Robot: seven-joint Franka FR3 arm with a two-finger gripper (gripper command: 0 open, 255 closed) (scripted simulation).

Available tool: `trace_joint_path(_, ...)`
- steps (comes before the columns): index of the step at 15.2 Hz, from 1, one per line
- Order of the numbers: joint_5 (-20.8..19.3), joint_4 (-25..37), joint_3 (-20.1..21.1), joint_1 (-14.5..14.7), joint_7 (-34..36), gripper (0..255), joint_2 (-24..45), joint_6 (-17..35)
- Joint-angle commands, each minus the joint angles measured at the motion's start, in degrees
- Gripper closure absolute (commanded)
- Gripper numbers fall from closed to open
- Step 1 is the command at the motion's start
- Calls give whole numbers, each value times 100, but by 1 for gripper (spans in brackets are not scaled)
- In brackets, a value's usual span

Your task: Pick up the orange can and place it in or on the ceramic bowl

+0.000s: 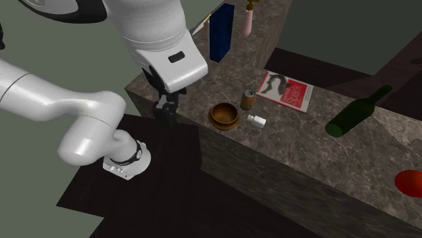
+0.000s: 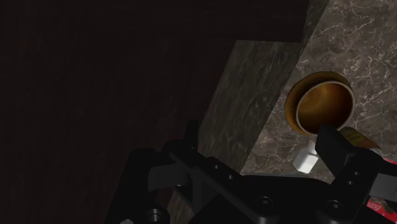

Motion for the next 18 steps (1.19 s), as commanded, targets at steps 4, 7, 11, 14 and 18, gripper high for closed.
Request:
trace_joint_path(4, 194, -201, 301, 80, 289, 0, 214, 429)
trace_joint_path(7, 370, -338, 602, 161, 571, 0, 497, 866)
trace_joint_path(11, 561, -415, 1002, 259, 940, 0, 980, 1455)
trace_joint_path(14, 658, -393, 1298, 320, 1219, 0, 1415, 1892)
trace_joint_path(18, 705, -259, 1685, 378, 1608, 0, 2083, 2454)
